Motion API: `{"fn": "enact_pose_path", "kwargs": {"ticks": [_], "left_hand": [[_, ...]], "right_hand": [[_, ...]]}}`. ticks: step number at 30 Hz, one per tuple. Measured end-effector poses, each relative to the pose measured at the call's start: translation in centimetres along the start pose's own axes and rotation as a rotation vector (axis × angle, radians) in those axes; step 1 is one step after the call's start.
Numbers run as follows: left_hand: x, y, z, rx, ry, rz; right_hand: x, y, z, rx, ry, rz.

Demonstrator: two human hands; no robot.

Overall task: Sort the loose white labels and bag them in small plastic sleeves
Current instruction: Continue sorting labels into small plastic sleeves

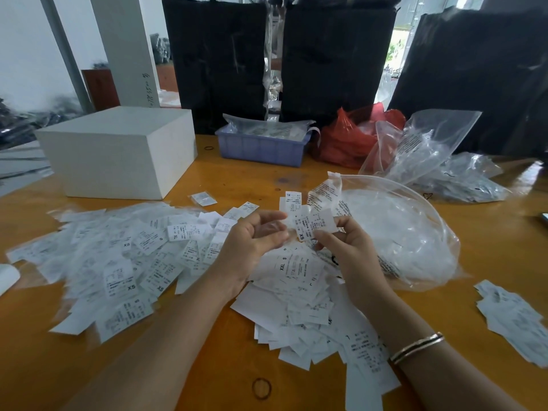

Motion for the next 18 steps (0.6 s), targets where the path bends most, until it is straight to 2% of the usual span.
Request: {"fn": "enact_pose_path", "kwargs": {"ticks": [11, 18], "left_hand": [[-1.1, 0.2, 0.2, -0.016, -0.241, -0.009], [-0.5, 0.3, 0.8, -0.036, -0.198, 0.031]], "right_hand": [[-1.1, 0.2, 0.4, -0.013, 0.045, -0.077], [0.1, 0.3, 0.0, 0.006, -0.005, 0.037]]}}
Point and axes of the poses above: each hand's wrist, its own y-axis away from the middle knuckle, its own x-axis out of the back of the hand, z = x × y, the point moved 10 cm from there along -y, towards the middle knuckle, and after that the axes turned 6 degrees about x, right-handed, at the moved point
